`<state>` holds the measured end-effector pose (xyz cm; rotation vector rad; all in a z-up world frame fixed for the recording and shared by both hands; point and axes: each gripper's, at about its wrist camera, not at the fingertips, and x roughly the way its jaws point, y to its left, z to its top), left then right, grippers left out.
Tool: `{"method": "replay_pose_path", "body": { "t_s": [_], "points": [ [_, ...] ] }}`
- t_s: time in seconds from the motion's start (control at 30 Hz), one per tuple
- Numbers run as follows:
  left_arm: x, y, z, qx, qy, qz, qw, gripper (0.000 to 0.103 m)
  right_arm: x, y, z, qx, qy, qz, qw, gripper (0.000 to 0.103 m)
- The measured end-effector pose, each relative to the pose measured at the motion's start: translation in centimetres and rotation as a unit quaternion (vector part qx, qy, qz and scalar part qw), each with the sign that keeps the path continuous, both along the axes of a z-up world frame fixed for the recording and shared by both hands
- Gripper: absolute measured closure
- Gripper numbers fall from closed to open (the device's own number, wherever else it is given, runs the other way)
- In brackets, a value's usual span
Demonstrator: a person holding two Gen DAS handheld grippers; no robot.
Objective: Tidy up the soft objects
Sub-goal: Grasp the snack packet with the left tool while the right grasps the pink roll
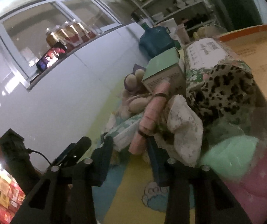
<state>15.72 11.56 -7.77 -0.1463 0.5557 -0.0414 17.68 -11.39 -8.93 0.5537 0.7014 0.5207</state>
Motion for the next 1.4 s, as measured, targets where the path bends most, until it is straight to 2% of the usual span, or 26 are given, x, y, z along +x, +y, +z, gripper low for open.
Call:
{"method": "replay_pose_path", "body": {
  "t_s": [0.2,0.27,0.33,0.43,0.47,0.57,0.63,0.67,0.77,0.87,0.97,1.4],
  "points": [
    [1.8,0.4,-1.3,-0.039,0.043,0.001,0.9983,0.01,1.3,0.1,0.1,-0.003,0.007,-0.017,1.0,0.068],
    [2.2,0.6,-1.4,-0.048,0.051,0.003,0.9975,0.01,1.6,0.3,0.0,-0.01,0.008,-0.016,1.0,0.071],
    [2.5,0.6,-1.6,-0.053,0.063,0.005,0.9966,0.01,1.8,0.3,-0.2,-0.014,0.012,-0.018,1.0,0.078],
    [3.9,0.2,-2.6,-0.058,0.115,0.004,0.9917,0.012,1.8,0.2,-0.3,-0.012,0.011,-0.013,1.0,0.08],
    [4.0,-0.2,-2.6,-0.045,0.118,0.004,0.992,0.012,1.7,0.2,-0.2,-0.016,0.007,-0.012,1.0,0.08],
    [4.0,-0.8,-2.6,-0.041,0.118,-0.008,0.9921,0.018,1.0,0.0,-0.2,-0.029,-0.003,-0.01,1.0,0.082],
    [3.6,-1.0,-2.4,-0.047,0.105,-0.022,0.9931,0.035,0.7,0.0,0.0,-0.036,-0.008,-0.008,0.999,0.083],
    [3.3,-1.0,-2.4,-0.055,0.098,-0.033,0.9931,0.047,0.4,0.0,0.1,-0.038,-0.012,-0.007,0.999,0.083],
    [2.2,-1.3,-2.1,-0.05,0.073,-0.035,0.9954,0.058,-0.3,0.1,0.6,-0.052,-0.029,-0.005,0.998,0.084],
    [1.5,-1.5,-2.1,-0.048,0.062,-0.032,0.9964,0.06,-1.2,0.4,1.0,-0.066,-0.049,-0.002,0.997,0.084],
    [0.9,-1.2,-2.0,-0.063,0.048,-0.032,0.9964,0.067,-1.7,0.4,1.1,-0.064,-0.053,0.002,0.997,0.084],
    [-0.9,-0.2,-1.1,-0.079,0.011,-0.037,0.9961,0.068,-3.5,0.8,2.1,-0.081,-0.074,0.007,0.994,0.084]
  ]
}}
